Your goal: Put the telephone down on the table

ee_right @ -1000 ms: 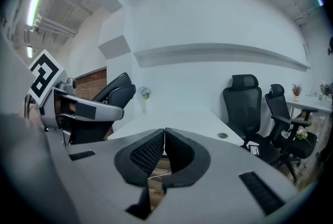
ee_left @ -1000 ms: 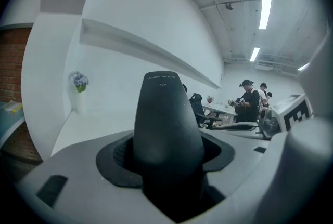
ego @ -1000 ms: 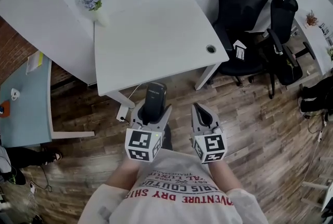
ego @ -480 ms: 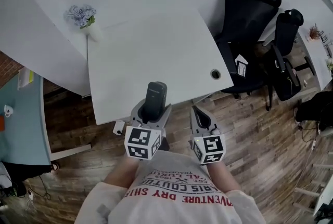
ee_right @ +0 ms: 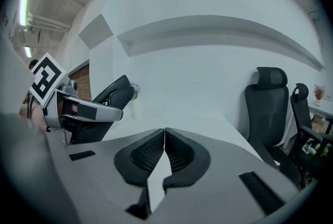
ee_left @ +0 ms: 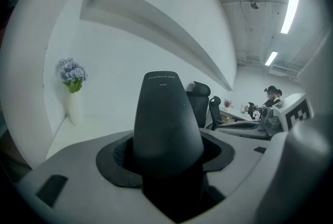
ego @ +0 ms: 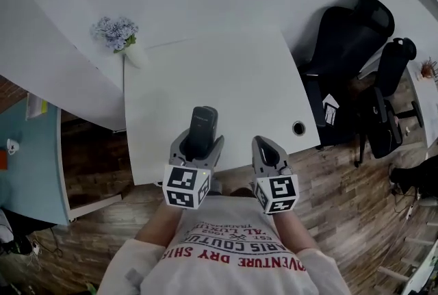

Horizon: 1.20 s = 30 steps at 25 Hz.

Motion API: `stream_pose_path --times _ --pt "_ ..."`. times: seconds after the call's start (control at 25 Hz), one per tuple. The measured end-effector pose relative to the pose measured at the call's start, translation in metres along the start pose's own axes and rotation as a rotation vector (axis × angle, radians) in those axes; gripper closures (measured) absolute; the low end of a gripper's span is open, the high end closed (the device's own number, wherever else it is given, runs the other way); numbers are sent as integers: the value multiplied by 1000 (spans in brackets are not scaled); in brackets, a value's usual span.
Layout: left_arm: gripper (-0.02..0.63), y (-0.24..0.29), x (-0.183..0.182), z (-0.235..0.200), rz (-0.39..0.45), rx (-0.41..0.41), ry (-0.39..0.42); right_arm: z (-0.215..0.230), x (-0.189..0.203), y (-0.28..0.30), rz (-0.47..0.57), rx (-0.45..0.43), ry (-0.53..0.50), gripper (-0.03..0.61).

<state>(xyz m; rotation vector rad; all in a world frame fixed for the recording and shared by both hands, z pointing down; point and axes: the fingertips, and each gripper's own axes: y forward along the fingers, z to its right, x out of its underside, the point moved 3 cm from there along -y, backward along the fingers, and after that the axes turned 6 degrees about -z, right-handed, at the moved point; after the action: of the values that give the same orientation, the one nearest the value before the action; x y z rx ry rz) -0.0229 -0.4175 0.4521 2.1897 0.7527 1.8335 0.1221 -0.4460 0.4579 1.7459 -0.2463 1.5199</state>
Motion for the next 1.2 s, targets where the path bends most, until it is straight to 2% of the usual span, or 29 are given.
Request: stream_pose_path --times 0.16,0.68,0.92,1.2 --pt "314 8 0 -26 -9 -64 -31 0 -8 34 -11 -30 -20 554" --pt "314 32 -4 -103 -15 -317 -164 -7 -43 136 -40 -264 -134 554" --pt "314 51 19 -139 -92 -411 -242 -8 -40 180 -90 -356 -154 554" --pt "314 95 50 -171 -214 -427 -297 -7 -24 220 -152 -403 -143 554"
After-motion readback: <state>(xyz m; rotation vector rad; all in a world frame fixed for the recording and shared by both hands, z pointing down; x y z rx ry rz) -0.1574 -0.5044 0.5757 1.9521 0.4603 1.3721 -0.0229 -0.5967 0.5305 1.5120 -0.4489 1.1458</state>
